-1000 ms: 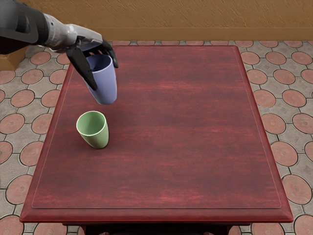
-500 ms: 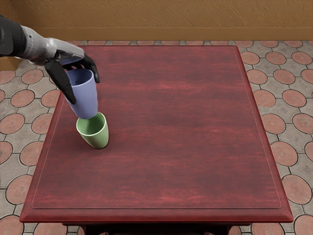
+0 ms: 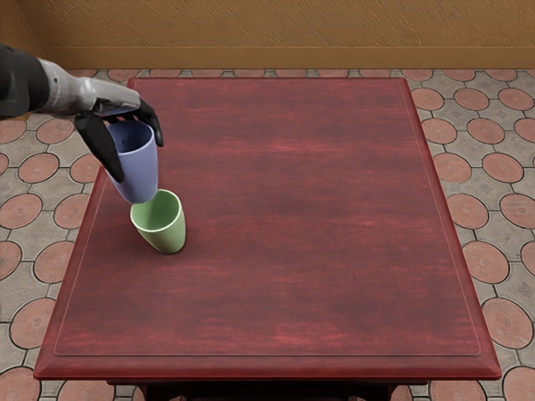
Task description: Pick up cup and place in cup with left hand
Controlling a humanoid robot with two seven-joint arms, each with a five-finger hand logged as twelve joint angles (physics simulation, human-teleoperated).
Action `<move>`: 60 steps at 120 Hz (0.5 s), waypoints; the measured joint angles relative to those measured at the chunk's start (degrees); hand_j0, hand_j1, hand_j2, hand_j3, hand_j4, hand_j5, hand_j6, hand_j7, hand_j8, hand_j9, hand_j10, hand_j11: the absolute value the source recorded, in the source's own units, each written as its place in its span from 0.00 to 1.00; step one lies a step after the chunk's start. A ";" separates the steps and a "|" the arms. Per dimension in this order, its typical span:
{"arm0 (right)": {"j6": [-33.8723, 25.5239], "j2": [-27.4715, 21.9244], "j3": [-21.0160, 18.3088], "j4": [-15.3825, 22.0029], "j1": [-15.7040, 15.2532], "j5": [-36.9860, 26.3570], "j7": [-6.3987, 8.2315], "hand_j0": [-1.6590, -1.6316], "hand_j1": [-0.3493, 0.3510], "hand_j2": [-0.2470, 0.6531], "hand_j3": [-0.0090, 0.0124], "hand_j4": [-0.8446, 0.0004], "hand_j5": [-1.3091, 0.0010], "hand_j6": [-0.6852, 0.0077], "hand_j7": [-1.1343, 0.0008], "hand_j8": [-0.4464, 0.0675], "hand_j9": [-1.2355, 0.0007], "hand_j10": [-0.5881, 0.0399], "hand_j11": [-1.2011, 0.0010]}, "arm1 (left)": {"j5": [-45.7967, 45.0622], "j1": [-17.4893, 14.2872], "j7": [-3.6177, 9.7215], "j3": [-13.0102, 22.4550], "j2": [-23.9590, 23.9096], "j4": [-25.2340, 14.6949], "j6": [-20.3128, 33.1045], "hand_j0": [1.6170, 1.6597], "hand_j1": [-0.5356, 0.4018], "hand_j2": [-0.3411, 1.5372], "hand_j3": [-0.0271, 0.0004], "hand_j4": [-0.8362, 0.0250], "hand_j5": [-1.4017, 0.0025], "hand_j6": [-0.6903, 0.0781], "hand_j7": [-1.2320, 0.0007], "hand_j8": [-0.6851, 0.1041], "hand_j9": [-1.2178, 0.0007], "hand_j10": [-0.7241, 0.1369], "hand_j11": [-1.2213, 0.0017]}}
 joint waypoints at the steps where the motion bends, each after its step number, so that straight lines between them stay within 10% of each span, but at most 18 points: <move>1: 0.00 0.00 0.00 0.00 0.00 0.00 0.00 0.04 0.00 0.27 0.42 1.00 1.00 0.99 1.00 0.87 1.00 0.94 1.00 | 0.03 0.00 0.00 -0.01 -0.03 -0.07 0.03 0.74 0.30 0.27 0.99 0.61 0.40 0.78 0.32 0.78 0.34 0.60 0.33; 60: 0.00 0.00 0.00 0.00 0.00 -0.01 0.00 0.04 0.00 0.27 0.42 1.00 1.00 0.99 1.00 0.87 1.00 0.94 1.00 | 0.31 1.26 0.00 -0.28 -0.85 -3.03 0.44 0.74 0.31 0.27 0.99 0.61 0.40 0.78 0.32 0.79 0.34 0.60 0.33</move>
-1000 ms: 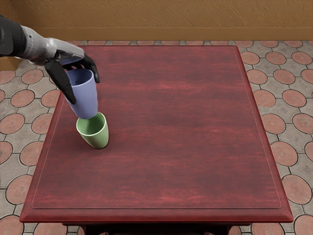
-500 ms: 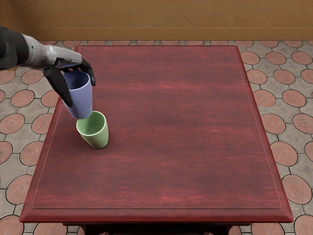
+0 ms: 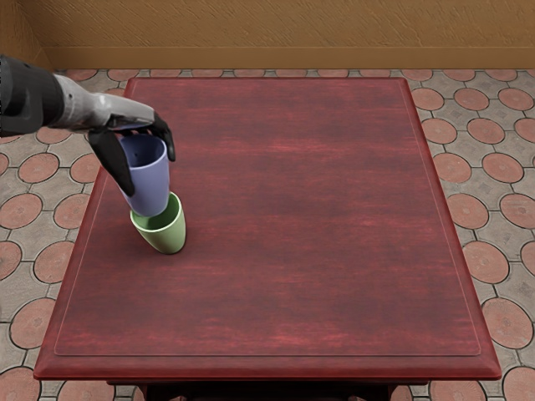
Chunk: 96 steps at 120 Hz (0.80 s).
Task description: Pick up cup and place in cup with left hand
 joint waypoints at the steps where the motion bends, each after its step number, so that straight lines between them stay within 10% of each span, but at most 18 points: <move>1: 0.00 0.00 0.00 0.00 0.00 0.00 0.00 0.04 0.00 0.27 0.42 1.00 1.00 0.99 1.00 0.87 1.00 0.94 1.00 | -0.01 0.11 0.00 0.00 -0.04 -0.02 0.01 0.74 0.31 0.27 0.99 0.61 0.40 0.78 0.32 0.79 0.34 0.60 0.33; 60: 0.00 0.00 0.00 0.00 0.00 0.01 0.00 0.04 0.00 0.27 0.42 1.00 1.00 0.99 1.00 0.87 1.00 0.94 1.00 | 1.73 3.75 0.02 0.49 -1.76 -0.14 5.21 0.74 0.27 0.30 0.99 0.65 0.37 0.80 0.31 0.80 0.35 0.60 0.34; 96: 0.00 0.00 0.00 0.00 0.00 0.00 0.00 0.04 0.00 0.27 0.42 1.00 1.00 0.99 1.00 0.87 1.00 0.94 1.00 | 2.05 4.10 0.00 0.33 -1.76 -0.10 5.42 0.91 0.51 0.25 0.99 0.66 0.66 0.64 0.62 0.63 0.63 0.53 0.62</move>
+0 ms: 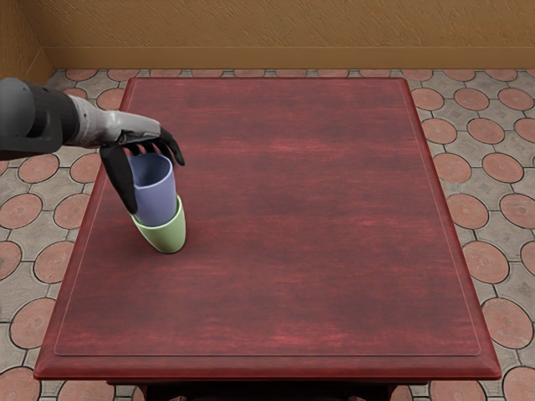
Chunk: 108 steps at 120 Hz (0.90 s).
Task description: Pick up cup and place in cup with left hand
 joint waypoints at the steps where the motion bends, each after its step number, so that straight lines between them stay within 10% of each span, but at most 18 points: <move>1: 0.00 0.00 0.00 0.00 0.00 0.00 0.00 0.04 0.00 0.27 0.42 1.00 1.00 0.99 1.00 0.87 1.00 0.94 1.00 | 0.00 0.08 0.00 -0.01 0.00 0.01 0.00 0.92 0.52 0.25 0.99 0.66 0.67 0.64 0.62 0.63 0.63 0.53 0.63; 79: 0.00 0.00 0.00 0.00 0.00 0.01 0.00 0.04 0.00 0.27 0.42 1.00 1.00 0.99 1.00 0.87 1.00 0.94 1.00 | -3.03 -1.29 0.00 -1.17 0.71 0.58 -0.22 0.96 0.85 0.19 0.99 0.88 0.93 0.80 0.92 0.77 0.92 0.75 0.92; 108: 0.00 0.00 0.00 0.00 0.00 0.02 0.00 0.04 0.00 0.27 0.42 1.00 1.00 0.99 1.00 0.87 1.00 0.94 1.00 | -19.62 -0.39 0.00 -9.01 8.50 2.18 -0.15 0.96 0.91 0.19 0.99 0.93 0.97 0.86 0.97 0.83 0.97 0.81 0.97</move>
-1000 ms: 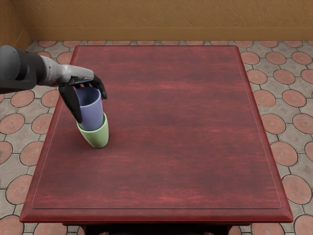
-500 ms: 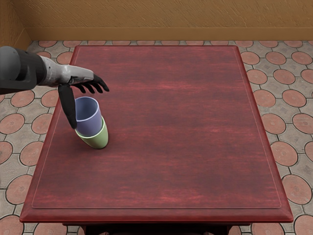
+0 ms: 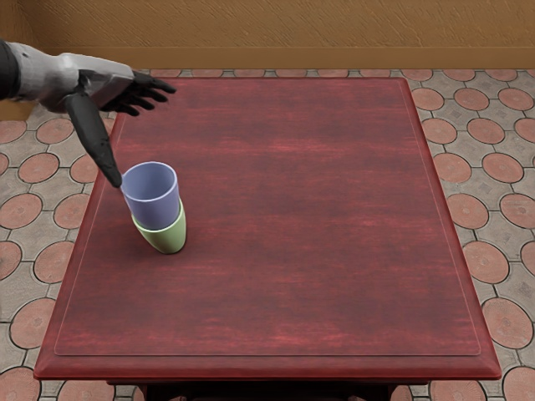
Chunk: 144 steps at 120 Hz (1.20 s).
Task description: Pick up cup and place in cup with left hand
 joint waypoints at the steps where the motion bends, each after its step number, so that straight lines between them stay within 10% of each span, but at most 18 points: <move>1: 0.00 0.00 0.00 0.00 0.00 0.00 0.00 0.04 0.00 0.27 0.42 1.00 1.00 0.99 1.00 0.87 1.00 0.94 1.00 | -0.66 0.02 0.00 -0.16 0.13 0.03 -0.03 0.96 0.91 0.19 0.99 0.94 0.97 0.86 0.97 0.83 0.97 0.81 0.97; 32: 0.00 0.00 0.00 0.00 0.00 0.00 0.00 0.04 0.00 0.27 0.42 1.00 1.00 0.99 1.00 0.87 1.00 0.94 1.00 | -17.09 5.63 -0.53 -2.06 8.64 1.93 -10.58 0.96 0.93 0.18 0.99 0.95 0.99 0.88 0.99 0.85 0.99 0.82 0.98; 55: 0.00 0.00 0.00 0.00 0.00 -0.01 0.00 0.04 0.00 0.27 0.42 1.00 1.00 0.99 1.00 0.87 1.00 0.94 1.00 | -28.99 15.23 -14.55 -2.18 8.73 10.23 -14.41 0.96 0.93 0.18 0.99 0.96 0.99 0.88 0.99 0.85 0.99 0.83 0.99; 70: 0.00 0.00 0.00 0.00 0.00 0.00 0.00 0.04 0.00 0.27 0.42 1.00 1.00 0.99 1.00 0.87 1.00 0.94 1.00 | -33.02 19.14 -18.64 -2.15 8.65 12.95 -14.91 0.96 0.93 0.18 0.99 0.96 0.99 0.89 0.99 0.86 0.99 0.83 0.99; 108: 0.00 0.00 0.00 0.00 0.00 -0.01 0.00 0.04 0.00 0.27 0.42 1.00 1.00 0.99 1.00 0.87 1.00 0.94 1.00 | -34.18 30.52 -19.81 -1.93 8.11 16.11 -15.11 0.96 0.94 0.18 0.99 0.97 0.99 0.90 1.00 0.87 1.00 0.84 0.99; 144: 0.00 0.00 0.00 0.00 0.00 -0.01 0.00 0.04 0.00 0.27 0.42 1.00 1.00 0.99 1.00 0.87 1.00 0.94 1.00 | -34.33 31.44 -19.88 -1.98 11.72 17.41 -15.12 0.96 0.94 0.18 0.99 0.97 1.00 0.90 1.00 0.87 1.00 0.84 1.00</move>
